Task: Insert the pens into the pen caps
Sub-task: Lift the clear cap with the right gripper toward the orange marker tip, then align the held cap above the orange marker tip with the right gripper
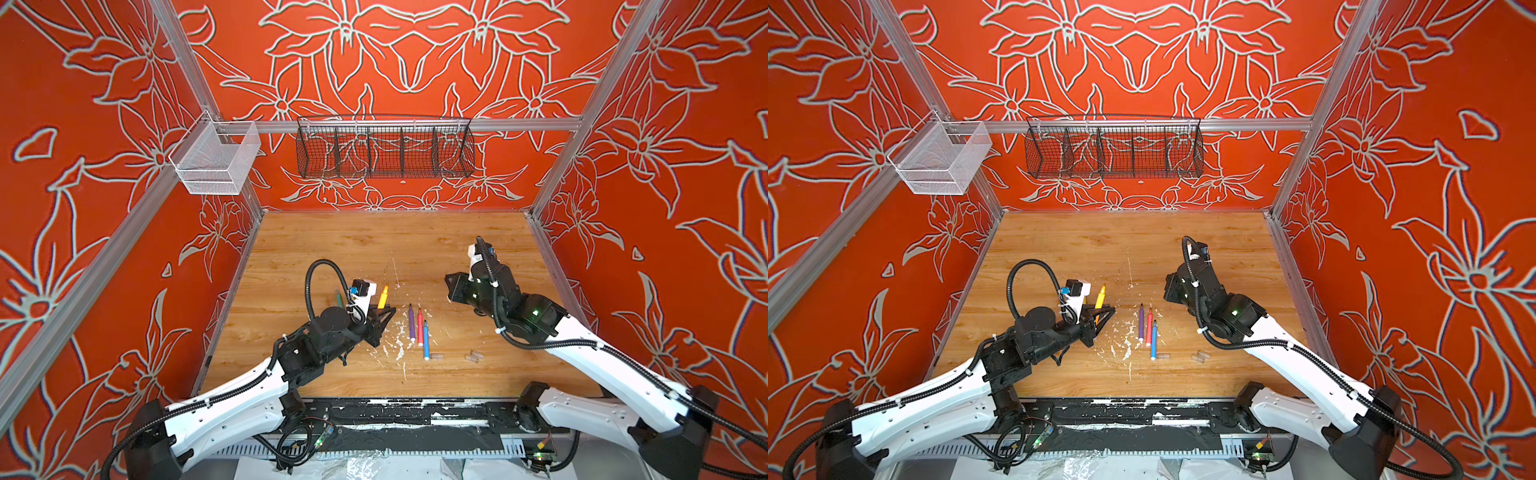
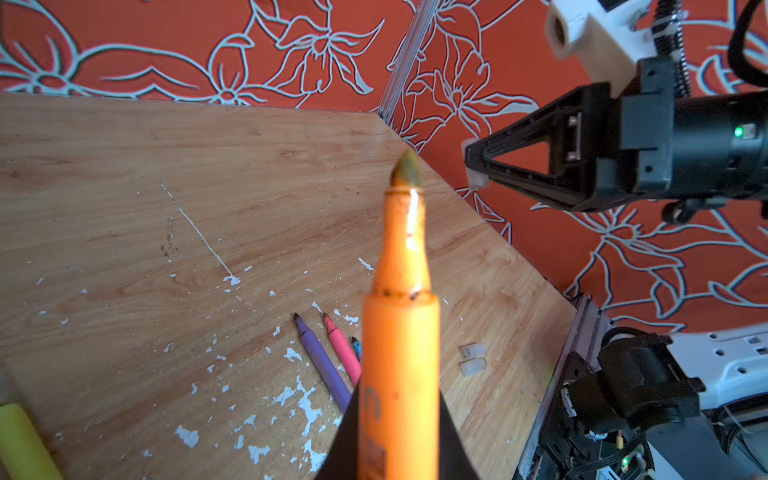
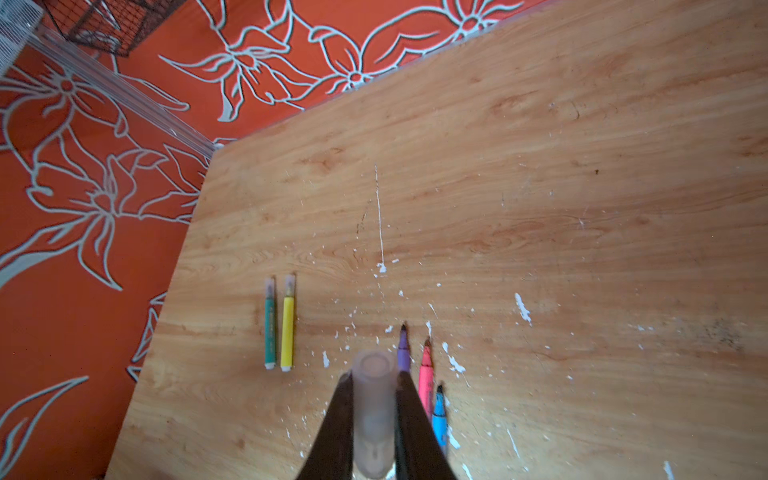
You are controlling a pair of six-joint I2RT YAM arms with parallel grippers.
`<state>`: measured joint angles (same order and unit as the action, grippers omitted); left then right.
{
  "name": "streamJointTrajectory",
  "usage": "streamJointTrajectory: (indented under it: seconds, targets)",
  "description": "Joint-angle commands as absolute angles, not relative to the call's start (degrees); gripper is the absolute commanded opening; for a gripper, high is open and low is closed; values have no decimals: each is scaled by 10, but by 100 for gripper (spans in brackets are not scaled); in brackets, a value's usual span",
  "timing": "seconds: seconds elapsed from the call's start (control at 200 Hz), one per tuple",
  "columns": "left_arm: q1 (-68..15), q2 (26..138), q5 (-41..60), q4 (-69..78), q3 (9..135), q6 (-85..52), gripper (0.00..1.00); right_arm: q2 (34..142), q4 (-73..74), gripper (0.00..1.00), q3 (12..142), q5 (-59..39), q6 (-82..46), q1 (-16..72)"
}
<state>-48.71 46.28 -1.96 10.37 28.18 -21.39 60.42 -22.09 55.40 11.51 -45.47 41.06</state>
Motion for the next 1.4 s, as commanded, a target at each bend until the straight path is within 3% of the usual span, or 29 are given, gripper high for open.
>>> streamJointTrajectory:
  seconds: [0.0, 0.27, 0.535, 0.866, 1.391]
  targets:
    - [-489, 479, -18, 144, 293, -194, 0, 626, -131, 0, 532, 86, -477, 388]
    - [-489, 625, 66, 221, 299, -171, 0, 616, 172, 0, 384, -81, -488, 357]
    - [-489, 728, 121, 226, 342, -175, 0, 597, 362, 0, 288, -89, -528, 357]
    - [-489, 729, 94, 231, 336, -185, 0, 630, 425, 0, 286, -150, -548, 360]
    - [-489, 698, 49, 232, 317, -189, 0, 662, 414, 0, 303, -165, -536, 372]
